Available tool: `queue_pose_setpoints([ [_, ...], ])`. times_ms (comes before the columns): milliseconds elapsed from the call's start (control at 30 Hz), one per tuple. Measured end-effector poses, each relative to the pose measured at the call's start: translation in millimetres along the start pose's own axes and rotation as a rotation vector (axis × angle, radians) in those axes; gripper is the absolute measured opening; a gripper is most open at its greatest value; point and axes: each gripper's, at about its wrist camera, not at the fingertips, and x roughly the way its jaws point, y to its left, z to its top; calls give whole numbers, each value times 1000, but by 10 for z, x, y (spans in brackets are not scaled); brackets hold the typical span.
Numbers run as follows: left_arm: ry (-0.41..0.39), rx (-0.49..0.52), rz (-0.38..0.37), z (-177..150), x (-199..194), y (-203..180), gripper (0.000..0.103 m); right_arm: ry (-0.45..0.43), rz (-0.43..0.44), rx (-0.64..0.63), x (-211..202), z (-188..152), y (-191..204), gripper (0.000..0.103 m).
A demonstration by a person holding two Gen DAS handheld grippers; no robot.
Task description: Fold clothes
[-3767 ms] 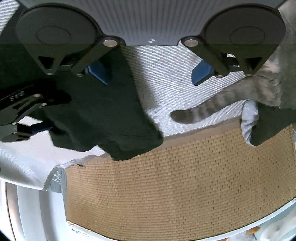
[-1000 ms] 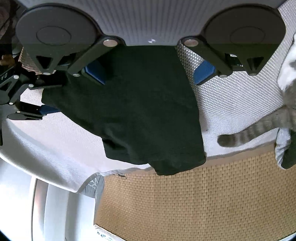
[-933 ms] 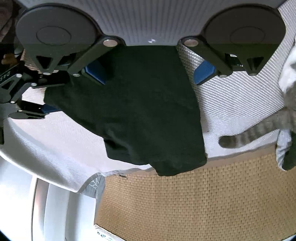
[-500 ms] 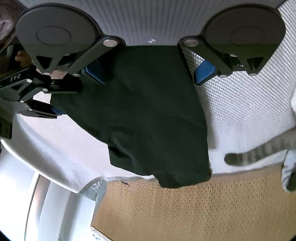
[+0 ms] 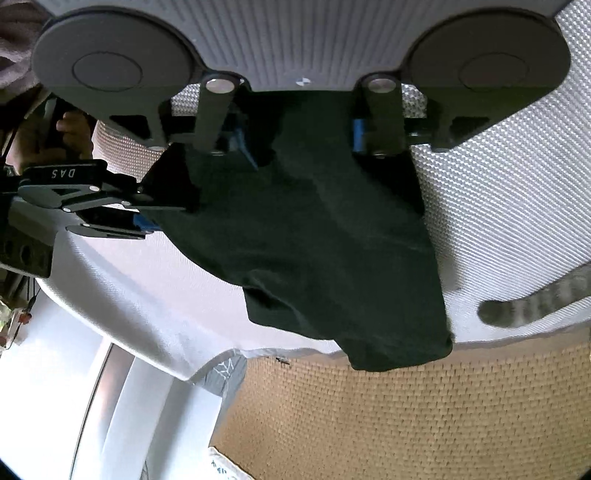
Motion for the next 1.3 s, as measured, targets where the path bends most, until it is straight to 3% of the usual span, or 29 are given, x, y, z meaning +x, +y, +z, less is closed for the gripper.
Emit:
queue_pose_setpoints([
  [333,7,53,-18,30,-29,-38,39,-3,23,-45,-62,-33,56,38],
  [800,20,121,-12,7,-72,-112,39,-2,50,-70,-166,-87,70,36],
  [1200,-1,124,35,39,-84,-90,67,2,40,-78,-163,-79,35,38],
  [1300,-29,92,65,51,-108,-48,76,-4,18,-68,-178,-79,28,46],
])
